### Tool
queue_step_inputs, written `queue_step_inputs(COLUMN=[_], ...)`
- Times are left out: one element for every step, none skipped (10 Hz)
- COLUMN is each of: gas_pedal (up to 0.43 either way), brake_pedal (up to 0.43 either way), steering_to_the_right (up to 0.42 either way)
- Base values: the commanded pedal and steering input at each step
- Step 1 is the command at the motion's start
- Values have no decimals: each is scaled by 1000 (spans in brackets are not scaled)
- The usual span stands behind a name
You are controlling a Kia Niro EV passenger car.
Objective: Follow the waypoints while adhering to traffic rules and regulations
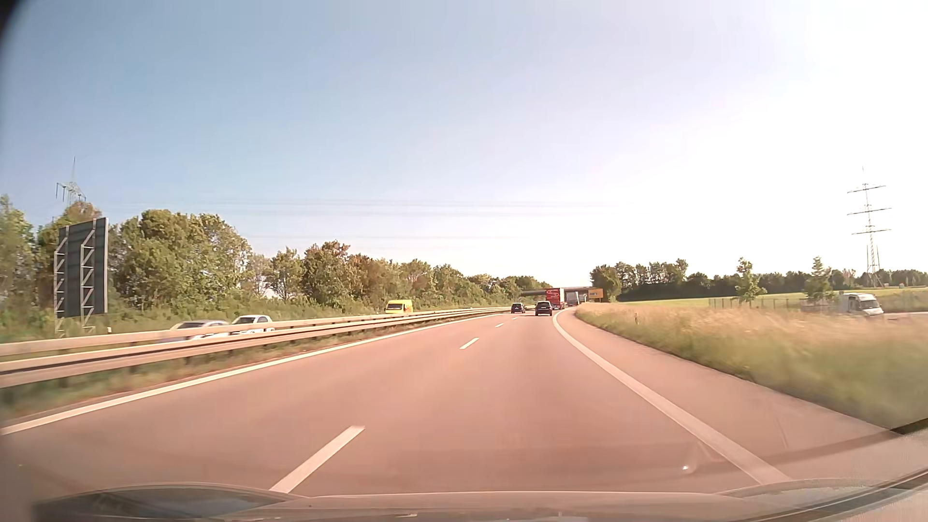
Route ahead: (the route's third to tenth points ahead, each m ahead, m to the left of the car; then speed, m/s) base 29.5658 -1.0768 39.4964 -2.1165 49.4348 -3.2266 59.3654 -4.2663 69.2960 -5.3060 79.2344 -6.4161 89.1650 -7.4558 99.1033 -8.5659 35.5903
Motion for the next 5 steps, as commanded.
queue_step_inputs(gas_pedal=[370,370,370,370,370], brake_pedal=[12,12,12,12,12], steering_to_the_right=[7,7,8,8,11])
